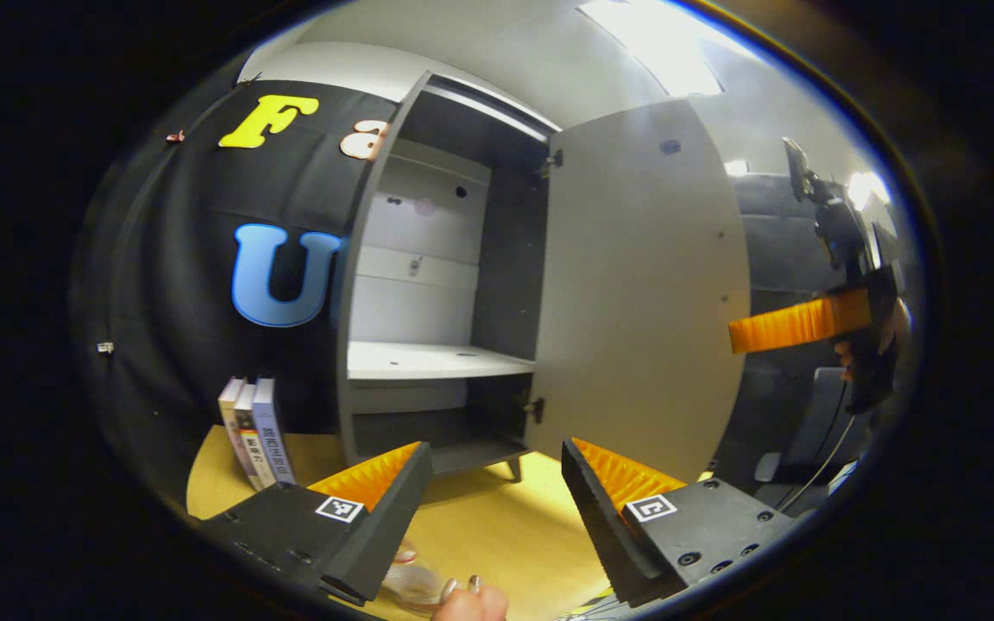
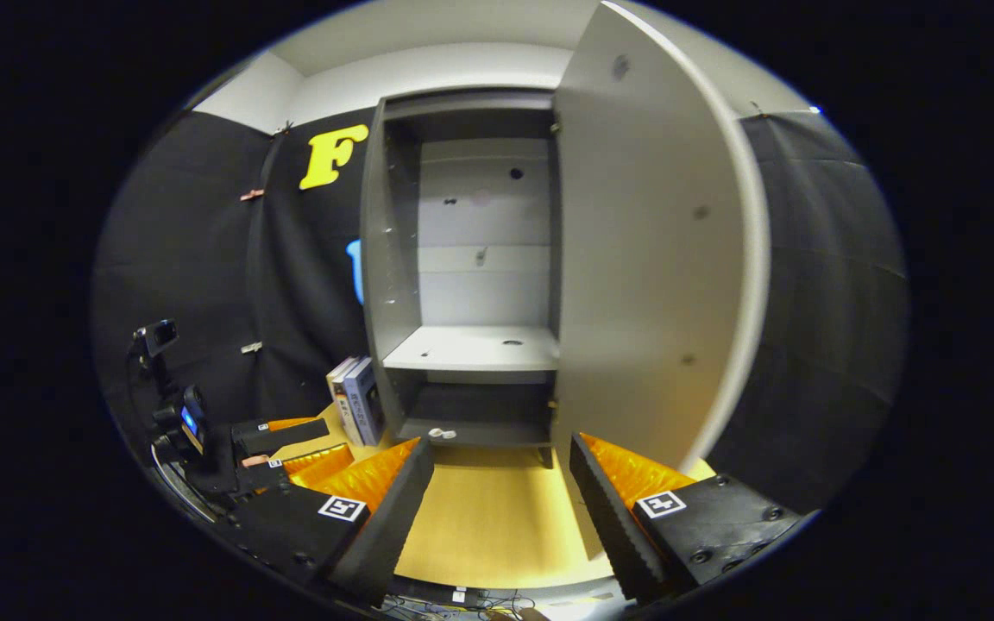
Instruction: Open the cabinet door with the right hand, grasp the bottle in the cabinet with the left hand and place it on the coaster, then close the cabinet door with the right hand.
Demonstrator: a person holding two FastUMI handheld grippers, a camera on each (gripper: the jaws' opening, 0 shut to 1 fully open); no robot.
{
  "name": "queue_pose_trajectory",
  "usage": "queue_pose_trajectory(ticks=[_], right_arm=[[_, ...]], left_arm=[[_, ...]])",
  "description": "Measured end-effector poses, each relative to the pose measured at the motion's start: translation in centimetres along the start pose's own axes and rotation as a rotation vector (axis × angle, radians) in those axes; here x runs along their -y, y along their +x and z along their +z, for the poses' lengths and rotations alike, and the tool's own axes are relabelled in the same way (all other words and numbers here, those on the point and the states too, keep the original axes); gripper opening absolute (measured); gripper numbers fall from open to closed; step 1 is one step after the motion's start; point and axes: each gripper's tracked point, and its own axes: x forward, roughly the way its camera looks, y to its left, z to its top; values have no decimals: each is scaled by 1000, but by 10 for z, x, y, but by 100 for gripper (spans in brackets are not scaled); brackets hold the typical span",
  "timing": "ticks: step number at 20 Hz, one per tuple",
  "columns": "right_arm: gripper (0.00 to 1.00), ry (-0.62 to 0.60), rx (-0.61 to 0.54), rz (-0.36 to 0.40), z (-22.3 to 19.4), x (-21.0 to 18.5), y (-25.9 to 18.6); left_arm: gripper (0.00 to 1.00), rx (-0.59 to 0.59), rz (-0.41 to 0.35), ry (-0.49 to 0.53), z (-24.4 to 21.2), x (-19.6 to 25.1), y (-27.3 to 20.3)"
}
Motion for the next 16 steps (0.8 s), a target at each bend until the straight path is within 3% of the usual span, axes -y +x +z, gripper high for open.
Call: queue_pose_trajectory(ticks=[3, 4, 8, 10, 12, 16], right_arm=[[94, 100, 69, -153, 7, 51, -37], [98, 133, 101, -195, 9, 70, -46], [98, 170, 181, -305, 16, 136, -54], [98, 134, 205, -299, 26, 153, -44], [98, 104, 218, -260, 36, 160, -30], [98, 90, 226, -150, 48, 165, -2]], left_arm=[[93, -3, -100, -29, 21, 44, 17], [95, 3, -154, -30, 26, 61, 23], [97, 7, -252, 63, 36, 99, 44], [95, 12, -281, 83, 39, 113, 55], [95, -18, -283, 38, 31, 123, 63], [94, -7, -212, -47, 37, 122, 77]])
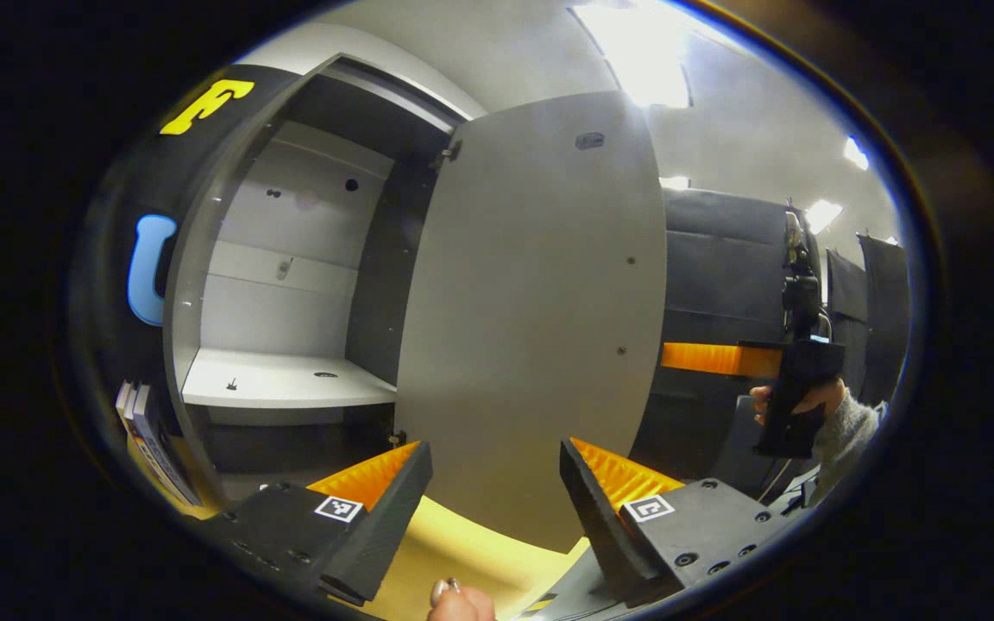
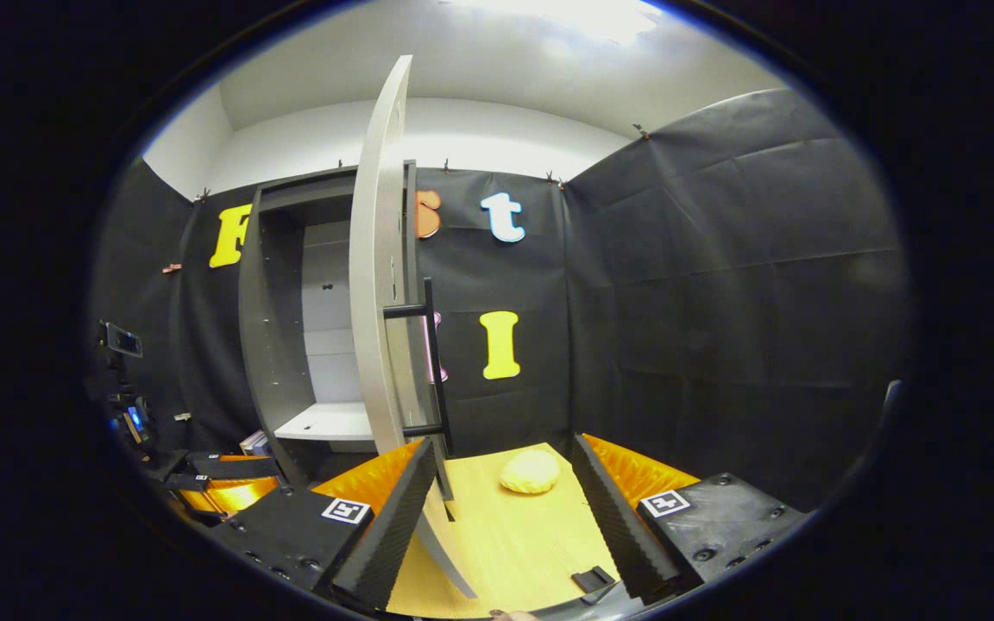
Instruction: Open the cabinet door with the right hand, grasp the bottle in the cabinet with the left hand and place it on the coaster, then close the cabinet door with the right hand.
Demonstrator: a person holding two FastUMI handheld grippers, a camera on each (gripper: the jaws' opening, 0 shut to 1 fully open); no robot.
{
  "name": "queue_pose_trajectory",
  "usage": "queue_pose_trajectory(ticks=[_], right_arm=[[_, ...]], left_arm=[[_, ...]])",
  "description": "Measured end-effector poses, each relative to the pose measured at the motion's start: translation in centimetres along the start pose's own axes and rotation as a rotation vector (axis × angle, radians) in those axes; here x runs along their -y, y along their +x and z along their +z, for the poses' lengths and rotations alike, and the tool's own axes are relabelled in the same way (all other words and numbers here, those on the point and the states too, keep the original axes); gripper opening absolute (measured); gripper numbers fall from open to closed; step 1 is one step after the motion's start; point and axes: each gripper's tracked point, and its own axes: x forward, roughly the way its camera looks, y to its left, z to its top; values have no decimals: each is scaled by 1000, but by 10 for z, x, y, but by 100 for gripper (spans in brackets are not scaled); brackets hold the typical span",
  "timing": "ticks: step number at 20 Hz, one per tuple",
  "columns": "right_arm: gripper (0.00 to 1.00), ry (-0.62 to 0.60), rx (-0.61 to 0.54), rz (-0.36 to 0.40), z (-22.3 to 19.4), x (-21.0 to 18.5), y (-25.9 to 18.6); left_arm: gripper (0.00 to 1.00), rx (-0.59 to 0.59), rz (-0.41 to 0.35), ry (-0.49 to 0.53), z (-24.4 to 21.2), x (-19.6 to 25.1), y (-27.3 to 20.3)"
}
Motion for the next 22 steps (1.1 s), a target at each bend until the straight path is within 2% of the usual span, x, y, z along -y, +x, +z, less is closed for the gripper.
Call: queue_pose_trajectory(ticks=[3, 7, 9, 10, 11, 13, 16, 17, 18, 19, 22], right_arm=[[98, 32, -19, 87, -1, -2, 12], [98, 43, -36, 191, -8, -18, 27], [97, 32, -44, 215, -8, -27, 42], [98, 37, -51, 236, -8, -32, 45], [100, 32, -55, 248, -9, -35, 41], [97, 35, -67, 280, -11, -44, 40], [100, 27, -76, 341, -13, -71, 35], [97, 26, -80, 363, -14, -83, 33], [100, 21, -84, 389, -17, -96, 33], [98, 17, -86, 419, -19, -110, 32], [100, 21, -102, 494, -23, -143, 33]], left_arm=[[94, 7, 66, 5, 1, -9, 4], [94, 11, 105, 34, 4, -9, 4], [94, 17, 119, 45, 5, -9, 5], [91, 15, 125, 43, 4, -9, 5], [94, 12, 131, 40, 2, -11, 6], [94, 9, 148, 31, 1, -14, 7], [94, 13, 160, 15, 4, -18, 3], [94, 16, 167, 14, 4, -21, 0], [94, 18, 176, 15, 5, -26, -3], [94, 16, 193, 18, 4, -33, -8], [94, 22, 228, 29, 8, -45, -24]])
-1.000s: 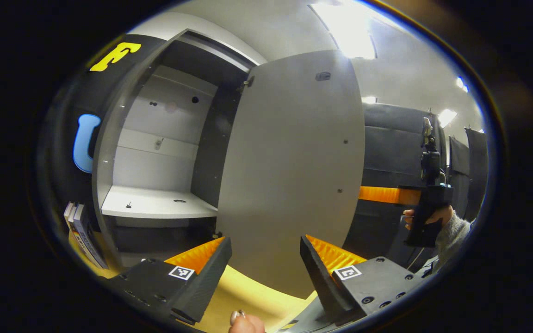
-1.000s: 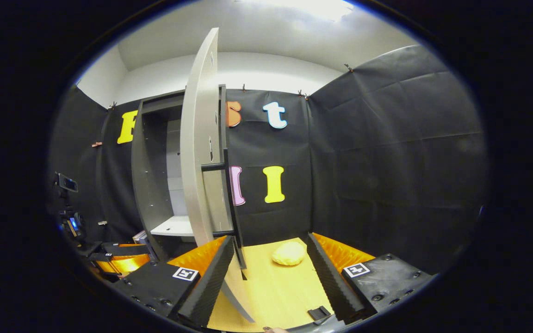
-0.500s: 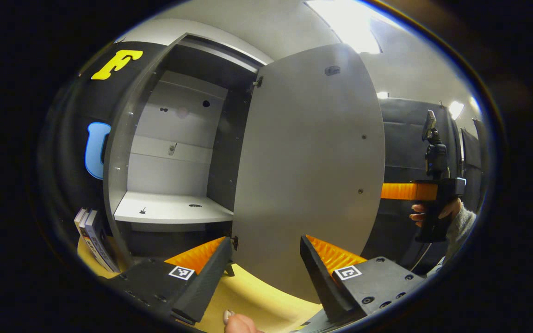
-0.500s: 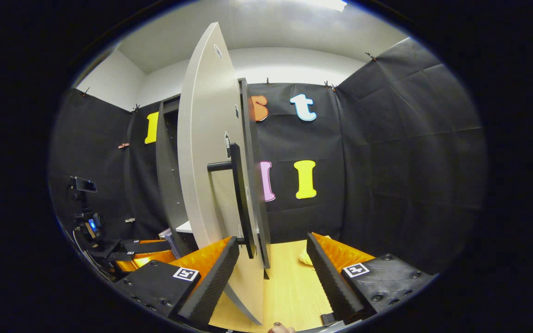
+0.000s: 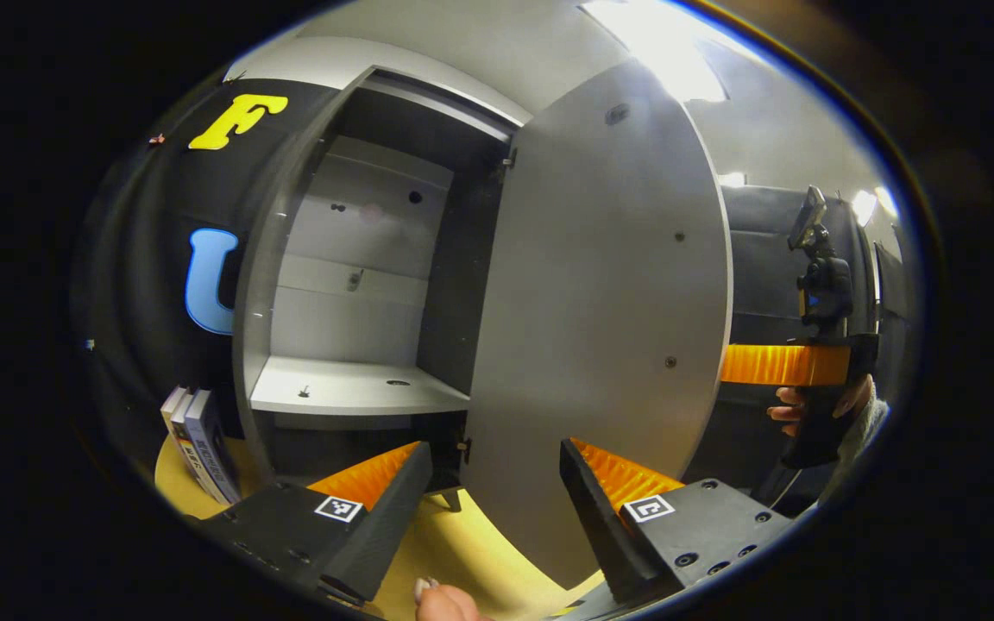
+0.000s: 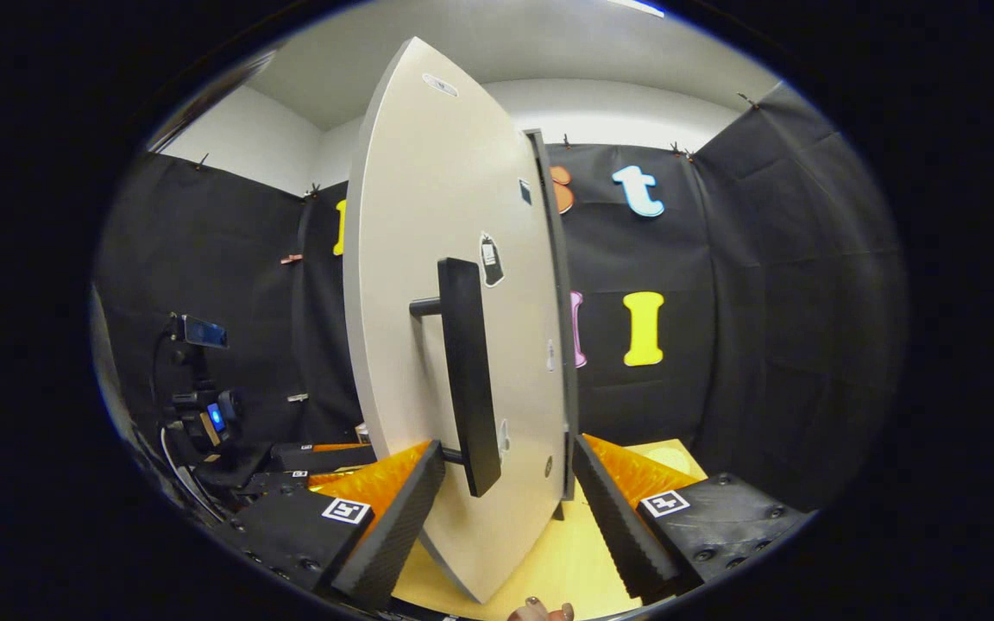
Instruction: Open the cabinet door with the right hand, grasp the bottle in the cabinet with the left hand and place it on the coaster, then close the cabinet door with the right hand.
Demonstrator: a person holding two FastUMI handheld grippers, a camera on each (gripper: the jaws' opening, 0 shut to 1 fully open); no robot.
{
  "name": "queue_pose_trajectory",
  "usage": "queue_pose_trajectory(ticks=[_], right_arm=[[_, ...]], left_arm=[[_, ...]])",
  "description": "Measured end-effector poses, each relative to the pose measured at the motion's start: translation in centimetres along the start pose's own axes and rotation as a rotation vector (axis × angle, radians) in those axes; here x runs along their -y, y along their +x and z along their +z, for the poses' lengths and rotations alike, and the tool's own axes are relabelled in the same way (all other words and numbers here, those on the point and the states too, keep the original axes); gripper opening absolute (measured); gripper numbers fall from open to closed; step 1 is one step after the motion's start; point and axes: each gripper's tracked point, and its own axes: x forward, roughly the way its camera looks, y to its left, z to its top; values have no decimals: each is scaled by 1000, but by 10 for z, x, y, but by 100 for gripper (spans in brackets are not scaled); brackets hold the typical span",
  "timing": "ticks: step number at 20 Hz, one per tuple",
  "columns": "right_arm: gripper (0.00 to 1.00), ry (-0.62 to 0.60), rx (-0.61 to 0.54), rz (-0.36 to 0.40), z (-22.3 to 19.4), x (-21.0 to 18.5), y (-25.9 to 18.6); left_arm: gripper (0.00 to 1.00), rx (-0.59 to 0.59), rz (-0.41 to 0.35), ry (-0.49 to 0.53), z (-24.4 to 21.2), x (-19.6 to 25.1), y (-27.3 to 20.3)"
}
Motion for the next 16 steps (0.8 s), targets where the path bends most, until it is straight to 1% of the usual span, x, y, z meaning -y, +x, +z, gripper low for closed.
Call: queue_pose_trajectory(ticks=[3, 4, 5, 6, 7, 8, 10, 12, 14, 16], right_arm=[[100, 24, -6, 58, -4, -26, 19], [100, 34, -7, 78, -6, -30, 26], [98, 42, -6, 98, -8, -34, 33], [100, 52, -7, 118, -9, -39, 42], [98, 62, -13, 141, -12, -44, 50], [98, 73, -22, 161, -17, -49, 59], [98, 91, -35, 202, -26, -56, 71], [98, 75, -39, 240, -31, -55, 72], [98, 41, -34, 255, -37, -51, 74], [99, 20, -20, 236, -41, -44, 77]], left_arm=[[94, 3, 48, 14, 5, -22, -18], [94, 3, 67, 18, 7, -30, -23], [94, 2, 86, 24, 8, -38, -28], [94, 5, 109, 31, 11, -46, -35], [94, 8, 130, 37, 14, -54, -40], [94, 13, 153, 41, 17, -62, -46], [94, 18, 200, 46, 20, -76, -57], [94, 28, 243, 42, 27, -90, -65], [94, 36, 274, 21, 28, -98, -72], [94, 44, 300, -7, 27, -101, -75]])
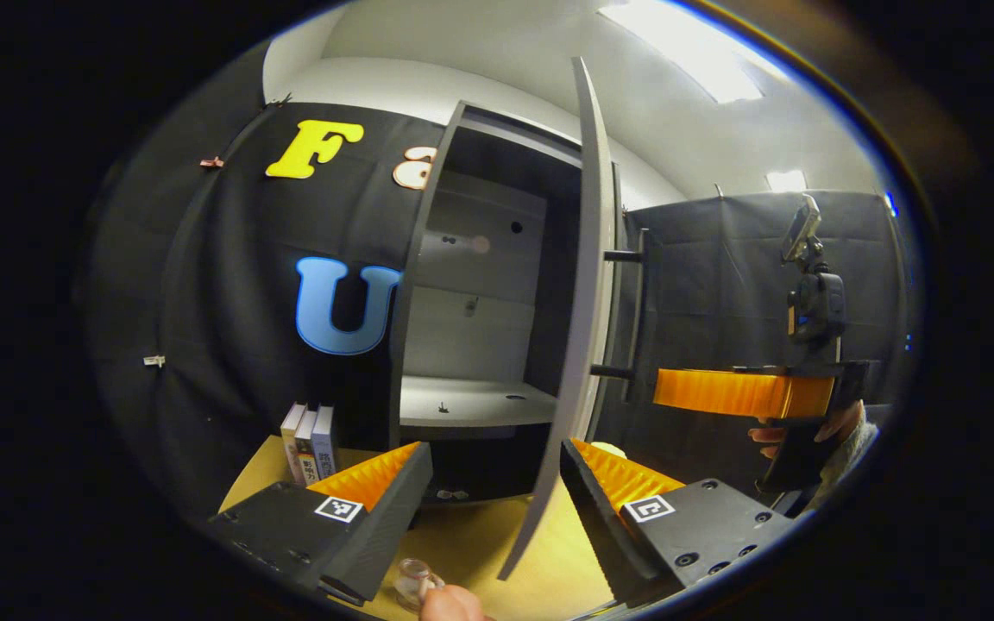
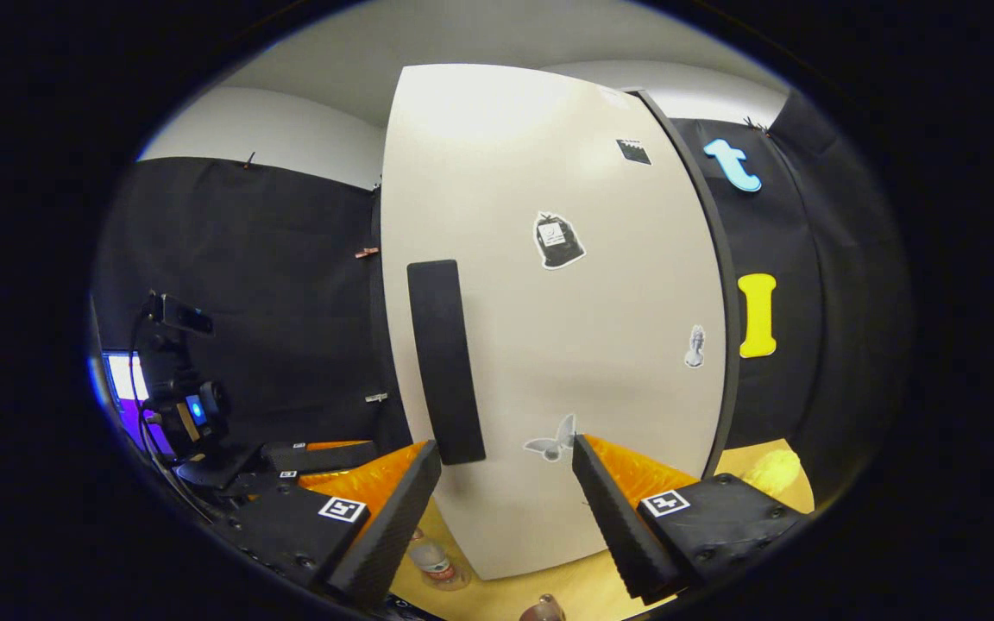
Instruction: Open the cabinet door with the right hand, grasp the bottle in the cabinet with the left hand and place it on the coaster, then close the cabinet door with the right hand.
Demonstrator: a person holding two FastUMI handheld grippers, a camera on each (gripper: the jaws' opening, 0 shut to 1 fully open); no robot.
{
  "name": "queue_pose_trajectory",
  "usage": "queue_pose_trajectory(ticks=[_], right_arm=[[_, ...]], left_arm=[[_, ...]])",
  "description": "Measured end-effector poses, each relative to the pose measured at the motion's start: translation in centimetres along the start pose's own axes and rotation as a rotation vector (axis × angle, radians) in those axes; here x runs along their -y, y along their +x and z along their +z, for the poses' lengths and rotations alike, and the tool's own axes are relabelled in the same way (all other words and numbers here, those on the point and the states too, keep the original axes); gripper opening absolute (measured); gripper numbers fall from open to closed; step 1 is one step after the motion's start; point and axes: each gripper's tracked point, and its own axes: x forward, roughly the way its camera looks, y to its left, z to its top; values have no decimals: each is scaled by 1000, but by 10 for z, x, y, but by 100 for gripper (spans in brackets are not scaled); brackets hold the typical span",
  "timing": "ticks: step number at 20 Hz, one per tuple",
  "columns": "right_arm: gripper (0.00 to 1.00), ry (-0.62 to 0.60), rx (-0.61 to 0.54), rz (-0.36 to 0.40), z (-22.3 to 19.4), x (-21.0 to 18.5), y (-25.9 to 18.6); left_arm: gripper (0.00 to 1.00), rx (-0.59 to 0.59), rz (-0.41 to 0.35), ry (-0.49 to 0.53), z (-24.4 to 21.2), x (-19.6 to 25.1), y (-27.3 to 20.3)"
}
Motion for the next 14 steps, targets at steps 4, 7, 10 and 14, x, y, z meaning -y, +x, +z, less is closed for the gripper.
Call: queue_pose_trajectory(ticks=[4, 7, 10, 14], right_arm=[[99, -26, 53, -94, 7, 29, -6], [99, -95, 72, -170, 7, 56, -13], [99, -99, 62, -238, 4, 72, -14], [99, -104, 85, -248, 9, 77, -23]], left_arm=[[94, 15, 16, -32, 4, 2, 3], [94, 8, -1, -22, 6, 15, 13], [94, 4, -19, 13, 2, 28, 16], [94, 15, -33, 48, 6, 40, 23]])
